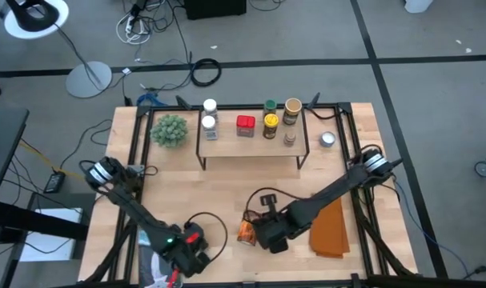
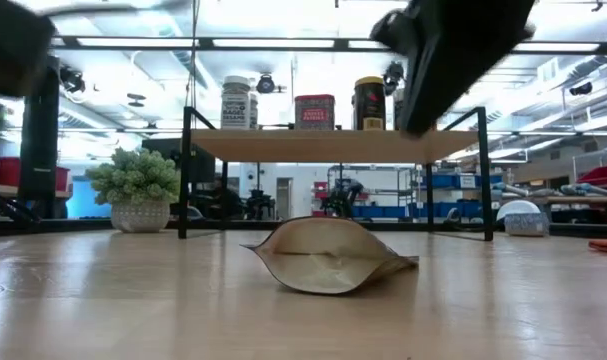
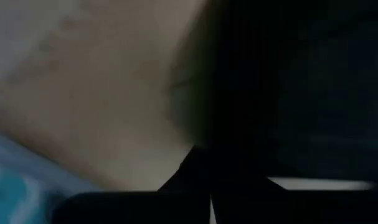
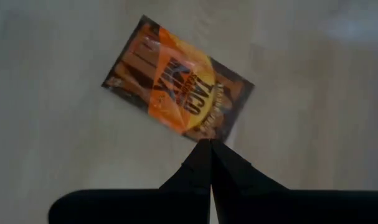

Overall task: Shelf spices
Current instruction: Put the green seasoning can onto the shelf

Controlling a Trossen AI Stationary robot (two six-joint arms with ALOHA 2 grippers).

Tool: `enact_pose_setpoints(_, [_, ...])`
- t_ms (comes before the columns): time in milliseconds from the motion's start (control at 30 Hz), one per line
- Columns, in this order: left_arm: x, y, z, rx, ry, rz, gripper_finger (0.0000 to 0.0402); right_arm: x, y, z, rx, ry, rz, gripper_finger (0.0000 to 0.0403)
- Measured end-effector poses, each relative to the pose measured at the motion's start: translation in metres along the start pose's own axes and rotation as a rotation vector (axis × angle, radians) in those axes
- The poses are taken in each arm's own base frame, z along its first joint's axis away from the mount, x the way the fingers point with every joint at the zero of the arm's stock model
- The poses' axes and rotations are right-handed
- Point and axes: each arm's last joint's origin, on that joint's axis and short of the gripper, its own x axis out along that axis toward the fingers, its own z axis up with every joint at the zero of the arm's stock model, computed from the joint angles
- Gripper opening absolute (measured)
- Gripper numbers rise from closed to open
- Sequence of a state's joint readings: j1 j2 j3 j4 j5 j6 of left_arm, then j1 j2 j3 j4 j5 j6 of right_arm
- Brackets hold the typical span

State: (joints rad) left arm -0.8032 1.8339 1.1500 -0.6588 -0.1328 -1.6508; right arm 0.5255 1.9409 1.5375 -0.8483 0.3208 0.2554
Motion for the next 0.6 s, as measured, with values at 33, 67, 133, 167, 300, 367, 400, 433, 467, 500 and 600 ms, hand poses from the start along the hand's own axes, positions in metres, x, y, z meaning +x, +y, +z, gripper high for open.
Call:
enact_pose_setpoints(33, [0.005, 0.001, 0.005, 0.007, -0.005, 0.024, 0.0000, -0.008, 0.001, -0.001, 0.006, -0.008, -0.003, 0.0000])
enact_pose_setpoints(67, [0.009, 0.001, 0.009, 0.013, -0.006, 0.040, 0.0000, -0.015, 0.001, -0.003, 0.013, -0.014, -0.008, 0.0000])
enact_pose_setpoints(133, [0.013, 0.001, 0.019, 0.034, -0.029, 0.052, 0.0000, -0.027, 0.005, -0.006, 0.026, -0.025, -0.012, 0.0000])
enact_pose_setpoints(167, [0.013, 0.000, 0.026, 0.041, -0.024, 0.051, 0.0000, -0.032, 0.007, -0.007, 0.035, -0.033, -0.009, 0.0000])
enact_pose_setpoints(300, [0.016, 0.002, 0.047, 0.096, -0.056, 0.067, 0.0000, -0.047, 0.018, -0.012, 0.055, -0.074, -0.017, 0.0000])
enact_pose_setpoints(367, [0.017, 0.003, 0.060, 0.127, -0.106, 0.087, 0.0000, -0.049, 0.022, -0.014, 0.064, -0.079, -0.015, 0.0000])
enact_pose_setpoints(400, [0.017, 0.005, 0.066, 0.147, -0.150, 0.105, 0.0000, -0.050, 0.025, -0.015, 0.066, -0.079, -0.012, 0.0000])
enact_pose_setpoints(433, [0.019, 0.007, 0.072, 0.162, -0.203, 0.134, 0.0000, -0.051, 0.028, -0.016, 0.074, -0.080, -0.010, 0.0000])
enact_pose_setpoints(467, [0.020, 0.009, 0.079, 0.167, -0.228, 0.148, 0.0000, -0.051, 0.030, -0.017, 0.084, -0.081, -0.007, 0.0000])
enact_pose_setpoints(500, [0.020, 0.010, 0.085, 0.175, -0.268, 0.167, 0.0000, -0.051, 0.031, -0.017, 0.097, -0.085, -0.005, 0.0000])
enact_pose_setpoints(600, [0.021, 0.014, 0.103, 0.192, -0.307, 0.202, 0.0000, -0.049, 0.036, -0.023, 0.131, -0.078, -0.022, 0.0000])
